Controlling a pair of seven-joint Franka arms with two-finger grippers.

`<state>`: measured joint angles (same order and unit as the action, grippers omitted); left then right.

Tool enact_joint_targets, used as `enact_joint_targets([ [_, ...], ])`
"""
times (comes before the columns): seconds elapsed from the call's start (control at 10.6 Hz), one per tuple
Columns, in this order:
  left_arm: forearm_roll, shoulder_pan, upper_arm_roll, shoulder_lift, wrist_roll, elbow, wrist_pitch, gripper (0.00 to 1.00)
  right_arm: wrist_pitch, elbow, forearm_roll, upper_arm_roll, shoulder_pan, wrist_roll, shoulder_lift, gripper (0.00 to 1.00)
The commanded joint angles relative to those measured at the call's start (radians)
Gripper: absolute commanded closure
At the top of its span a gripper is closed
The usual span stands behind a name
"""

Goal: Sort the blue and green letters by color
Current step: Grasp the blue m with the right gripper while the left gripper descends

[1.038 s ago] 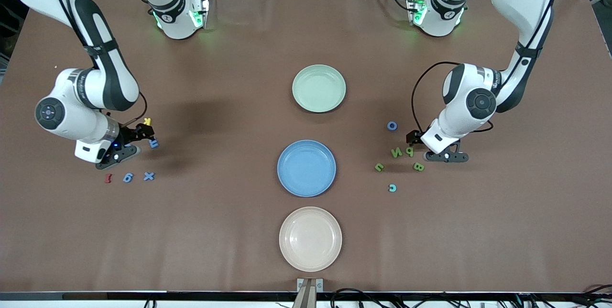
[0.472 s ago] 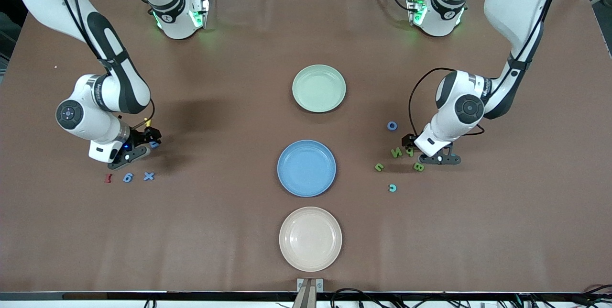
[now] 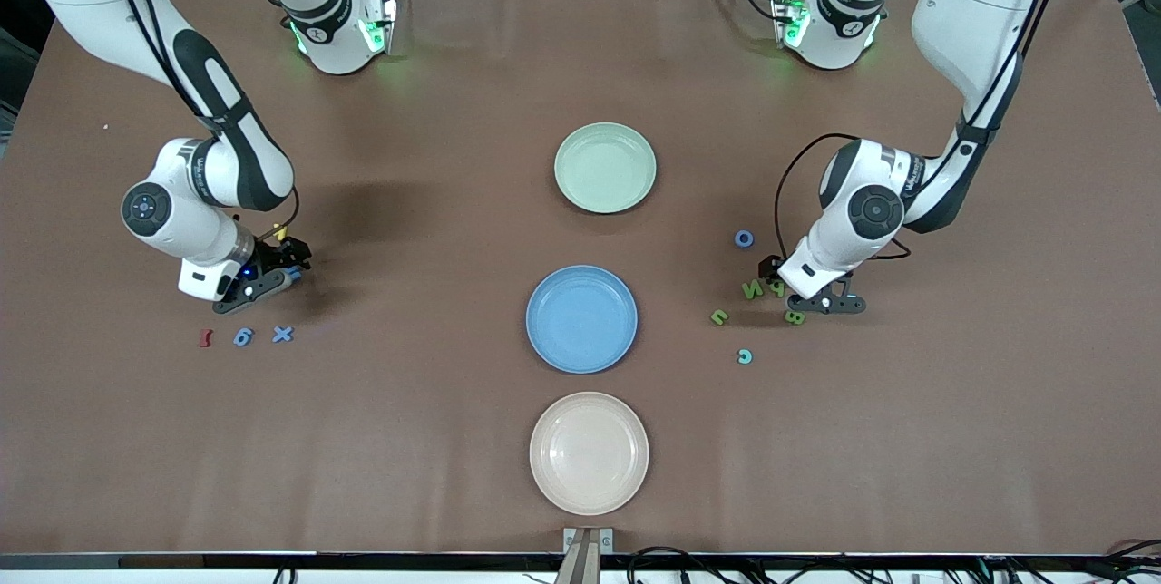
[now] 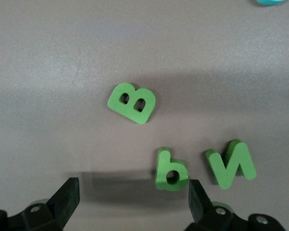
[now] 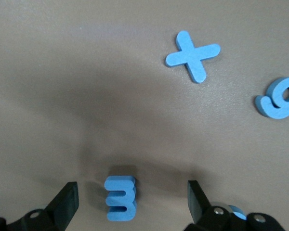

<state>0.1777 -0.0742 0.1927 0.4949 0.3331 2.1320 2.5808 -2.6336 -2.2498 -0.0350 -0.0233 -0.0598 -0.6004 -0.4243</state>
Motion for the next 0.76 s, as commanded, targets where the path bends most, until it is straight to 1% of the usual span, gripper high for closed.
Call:
enact_joint_targets([
  [0.0, 0.037, -0.006, 0.001, 0.031, 0.038, -0.041, 0.009, 0.00, -0.037, -0.031, -0.016, 0.022, -0.028, -0.032, 0.002, 0.26],
  [0.09, 0.037, -0.019, 0.001, 0.033, 0.041, -0.061, 0.009, 0.00, -0.034, -0.033, -0.016, 0.023, -0.029, -0.035, 0.004, 0.57],
  [0.19, 0.037, -0.027, 0.001, 0.034, 0.055, -0.064, 0.009, 0.00, -0.028, -0.033, -0.016, 0.023, -0.029, -0.033, 0.004, 0.73],
  [0.38, 0.037, -0.029, 0.001, 0.037, 0.060, -0.064, 0.009, 0.00, -0.025, -0.033, -0.017, 0.023, -0.029, -0.029, 0.004, 0.83],
  [0.47, 0.040, -0.027, 0.001, 0.037, 0.060, -0.063, 0.009, 0.00, -0.025, -0.033, -0.017, 0.026, -0.028, -0.027, 0.004, 0.95],
  [0.57, 0.043, -0.023, 0.001, 0.036, 0.052, -0.060, 0.006, 0.00, -0.025, -0.033, -0.017, 0.029, -0.028, -0.022, 0.005, 1.00],
  [0.66, 0.045, -0.019, 0.001, 0.033, 0.047, -0.057, 0.004, 0.00, -0.025, -0.031, -0.019, 0.029, -0.028, -0.022, 0.006, 1.00],
])
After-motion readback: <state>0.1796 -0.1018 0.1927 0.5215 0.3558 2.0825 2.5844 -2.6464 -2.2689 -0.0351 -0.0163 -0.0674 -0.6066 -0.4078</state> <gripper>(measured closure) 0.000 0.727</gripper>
